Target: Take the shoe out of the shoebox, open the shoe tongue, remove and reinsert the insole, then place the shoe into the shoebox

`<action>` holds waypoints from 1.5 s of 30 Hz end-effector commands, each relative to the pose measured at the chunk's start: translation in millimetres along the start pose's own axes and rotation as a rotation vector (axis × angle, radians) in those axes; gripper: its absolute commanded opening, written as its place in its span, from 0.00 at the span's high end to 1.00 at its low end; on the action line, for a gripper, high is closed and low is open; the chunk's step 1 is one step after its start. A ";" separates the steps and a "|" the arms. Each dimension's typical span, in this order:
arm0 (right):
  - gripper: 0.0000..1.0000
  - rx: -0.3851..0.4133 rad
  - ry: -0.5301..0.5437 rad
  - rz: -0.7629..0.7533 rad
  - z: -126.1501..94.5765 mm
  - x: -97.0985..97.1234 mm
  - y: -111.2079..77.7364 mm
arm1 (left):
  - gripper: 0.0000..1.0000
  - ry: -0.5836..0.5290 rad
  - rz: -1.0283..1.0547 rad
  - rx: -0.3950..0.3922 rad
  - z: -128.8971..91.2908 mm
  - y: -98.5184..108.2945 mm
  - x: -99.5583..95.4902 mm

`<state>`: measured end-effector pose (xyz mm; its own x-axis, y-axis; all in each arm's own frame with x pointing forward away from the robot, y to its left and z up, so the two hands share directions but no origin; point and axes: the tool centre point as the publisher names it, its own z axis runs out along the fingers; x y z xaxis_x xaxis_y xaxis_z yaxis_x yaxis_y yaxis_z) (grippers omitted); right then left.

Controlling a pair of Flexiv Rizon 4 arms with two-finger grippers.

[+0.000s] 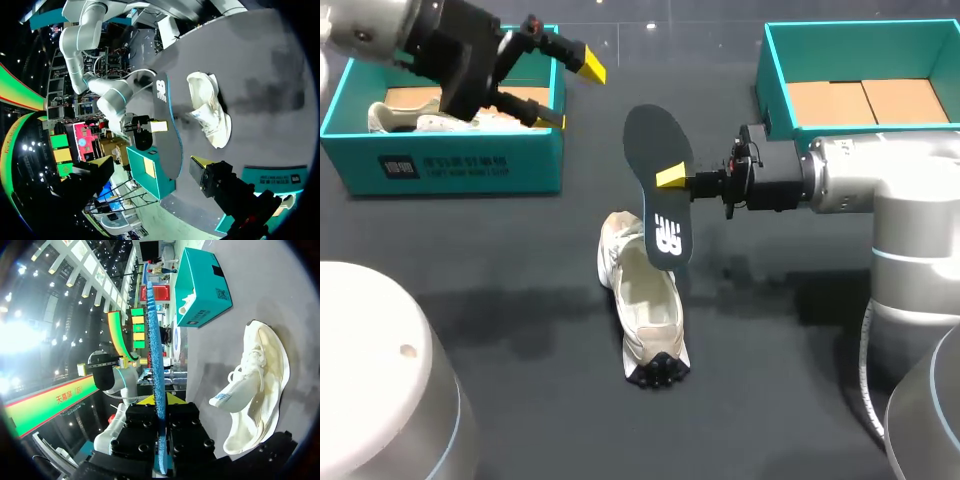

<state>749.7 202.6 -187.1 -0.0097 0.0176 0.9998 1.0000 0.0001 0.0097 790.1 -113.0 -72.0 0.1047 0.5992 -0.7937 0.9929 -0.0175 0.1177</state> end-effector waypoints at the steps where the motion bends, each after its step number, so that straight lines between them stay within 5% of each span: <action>1: 1.00 -0.001 -0.002 0.000 0.8 -0.1 -1.0 | 0.00 0.390 0.026 0.002 0.1 10.8 -22.9; 10: 1.00 -0.001 -0.002 0.000 0.8 -0.1 -1.0 | 0.00 0.390 0.026 0.002 0.1 10.8 -22.9; 18: 1.00 -0.001 -0.002 0.000 0.8 -0.1 -1.0 | 0.00 0.671 -0.031 0.115 24.7 25.4 -51.7; 28: 1.00 -0.001 -0.002 0.000 0.8 -0.1 -1.0 | 0.00 0.931 -0.092 0.042 55.4 24.2 -67.2; 34: 1.00 -0.001 -0.002 0.000 0.8 -0.1 -1.0 | 0.00 1.046 -0.150 0.035 67.4 33.2 -65.3; 45: 1.00 -0.001 -0.002 0.000 0.8 -0.1 -1.0 | 0.00 1.078 -0.136 0.066 74.2 32.7 -64.9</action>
<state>749.4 202.6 -187.1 -0.0096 0.0169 0.9998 1.0000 -0.0017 0.0096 817.1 -207.6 -61.1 -0.0753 0.9954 -0.0601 0.9970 0.0763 0.0160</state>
